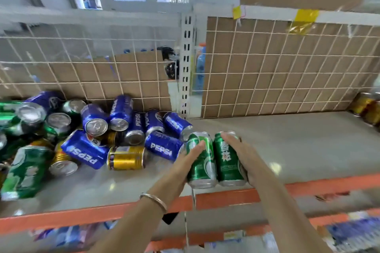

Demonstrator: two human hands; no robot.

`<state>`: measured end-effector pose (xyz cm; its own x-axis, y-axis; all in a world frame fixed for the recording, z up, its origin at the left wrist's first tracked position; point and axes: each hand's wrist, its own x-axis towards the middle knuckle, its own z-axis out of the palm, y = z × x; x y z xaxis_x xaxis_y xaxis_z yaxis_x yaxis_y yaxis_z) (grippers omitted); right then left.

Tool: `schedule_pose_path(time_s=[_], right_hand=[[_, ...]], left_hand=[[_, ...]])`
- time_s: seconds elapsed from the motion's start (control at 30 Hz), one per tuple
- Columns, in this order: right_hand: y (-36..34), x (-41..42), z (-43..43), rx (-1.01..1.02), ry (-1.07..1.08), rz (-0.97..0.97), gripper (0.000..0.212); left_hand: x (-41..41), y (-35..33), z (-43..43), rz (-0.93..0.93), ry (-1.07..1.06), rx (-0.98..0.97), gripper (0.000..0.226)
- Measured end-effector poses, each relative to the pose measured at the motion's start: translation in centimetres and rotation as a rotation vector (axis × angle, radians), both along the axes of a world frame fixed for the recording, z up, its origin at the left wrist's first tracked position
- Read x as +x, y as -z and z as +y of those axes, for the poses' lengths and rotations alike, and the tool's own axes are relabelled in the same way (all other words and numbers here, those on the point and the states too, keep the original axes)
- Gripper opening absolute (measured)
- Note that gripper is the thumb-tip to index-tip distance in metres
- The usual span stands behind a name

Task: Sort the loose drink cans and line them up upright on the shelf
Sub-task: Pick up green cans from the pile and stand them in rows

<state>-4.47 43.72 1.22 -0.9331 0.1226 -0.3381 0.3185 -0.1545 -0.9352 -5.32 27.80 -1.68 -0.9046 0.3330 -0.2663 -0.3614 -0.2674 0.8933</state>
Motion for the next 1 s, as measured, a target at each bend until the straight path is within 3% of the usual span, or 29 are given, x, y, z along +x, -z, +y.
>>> schedule_pose_path(time_s=[0.1,0.2,0.27,0.4,0.6,0.73,0.83,1.0], right_hand=[[0.3,1.3,4.6,0.026,0.08,0.028,0.043],[0.3,2.7,9.9,0.06,0.118,0.045,0.061],[0.2,3.8,13.6,0.088,0.134,0.094,0.057],[1.0,5.8,21.6,0.242,0.211,0.197,0.048],[2.5,7.6,31.3,0.343,0.288,0.25,0.065],[3.4,7.3,35.0,0.334,0.309,0.278,0.066],[4.2,5.8,36.7,0.273,0.318,0.309,0.065],[5.5,2.4,39.3,0.272,0.257,0.311,0.062]], left_hand=[[0.2,0.1,4.5,-0.015,0.105,-0.01,0.04],[0.2,0.4,9.7,-0.029,0.161,-0.015,0.058],[0.8,0.8,13.7,-0.006,0.149,-0.029,0.064],[2.4,1.7,22.1,0.029,0.135,0.03,0.053],[3.5,2.9,31.9,0.138,0.105,-0.049,0.055],[3.4,3.0,35.6,0.179,0.107,-0.065,0.044],[1.7,3.3,37.2,0.243,0.13,-0.097,0.053],[-1.9,4.1,39.3,0.27,0.161,-0.11,0.048]])
